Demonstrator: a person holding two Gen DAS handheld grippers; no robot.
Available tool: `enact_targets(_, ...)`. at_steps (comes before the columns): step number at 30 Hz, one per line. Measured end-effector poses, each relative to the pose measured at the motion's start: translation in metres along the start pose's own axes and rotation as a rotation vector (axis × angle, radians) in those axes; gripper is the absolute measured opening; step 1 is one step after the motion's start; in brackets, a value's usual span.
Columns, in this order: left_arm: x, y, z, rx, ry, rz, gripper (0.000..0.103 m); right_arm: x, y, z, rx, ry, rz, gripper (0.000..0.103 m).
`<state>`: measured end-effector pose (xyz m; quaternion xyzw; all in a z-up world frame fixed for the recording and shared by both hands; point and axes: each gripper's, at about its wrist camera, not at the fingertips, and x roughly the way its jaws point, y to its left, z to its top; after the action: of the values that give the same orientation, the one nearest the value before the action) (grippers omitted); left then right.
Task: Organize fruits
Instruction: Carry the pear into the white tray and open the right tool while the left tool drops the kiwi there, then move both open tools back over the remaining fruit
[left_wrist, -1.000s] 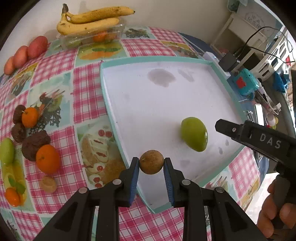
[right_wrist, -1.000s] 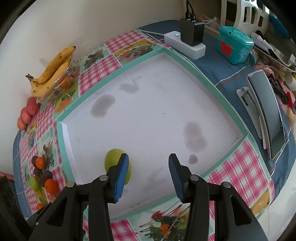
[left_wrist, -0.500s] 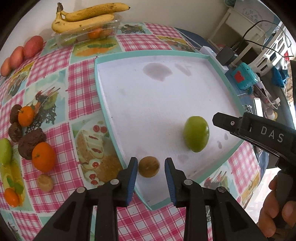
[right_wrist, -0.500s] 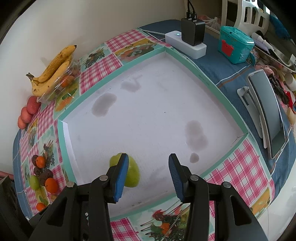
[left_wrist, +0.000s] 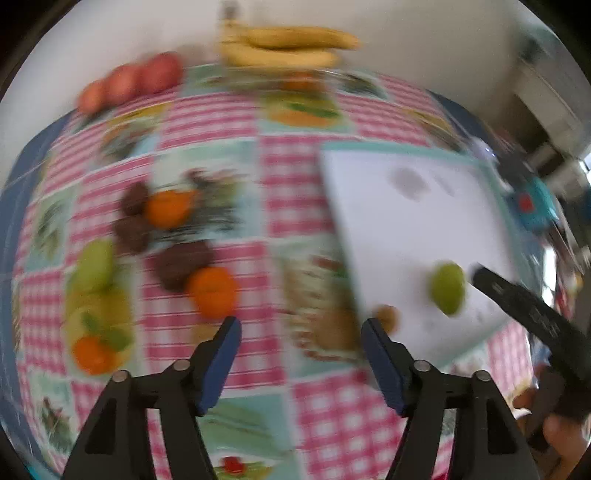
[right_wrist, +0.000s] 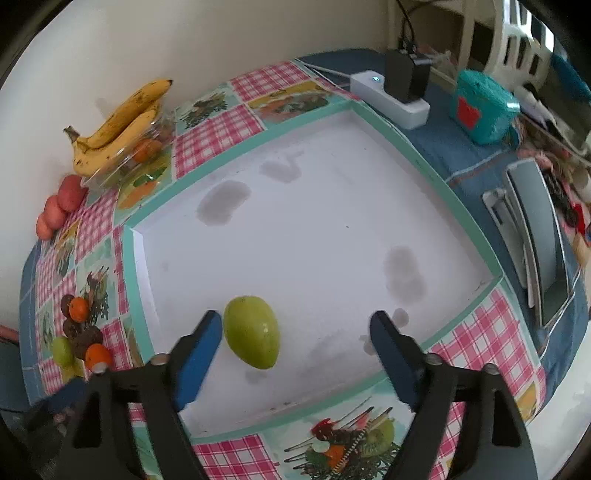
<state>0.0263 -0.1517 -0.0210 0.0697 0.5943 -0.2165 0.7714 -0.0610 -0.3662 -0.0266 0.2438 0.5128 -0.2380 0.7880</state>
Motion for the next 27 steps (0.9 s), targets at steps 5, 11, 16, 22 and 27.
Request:
enact_targets(5,-0.016,0.060,0.002,-0.132,-0.075,0.126,0.100,-0.001,0.011,-0.003,-0.029,0.001,-0.009,0.088)
enact_targets(11,-0.035,0.128,0.005,-0.306,-0.110,0.133,0.102,-0.008,0.036,-0.008,-0.080,-0.016,0.012,0.094)
enact_targets(16,-0.053,0.175,0.001,-0.396,-0.136,0.163,0.102,-0.013,0.071,-0.014,-0.143,-0.014,0.060,0.094)
enact_targets(22,-0.070,0.217,-0.013,-0.505,-0.170,0.148,0.102,-0.017,0.123,-0.028,-0.233,0.000,0.129,0.094)
enact_targets(27,-0.080,0.239,-0.024,-0.573,-0.210,0.124,0.102,-0.018,0.166,-0.042,-0.318,0.005,0.189,0.094)
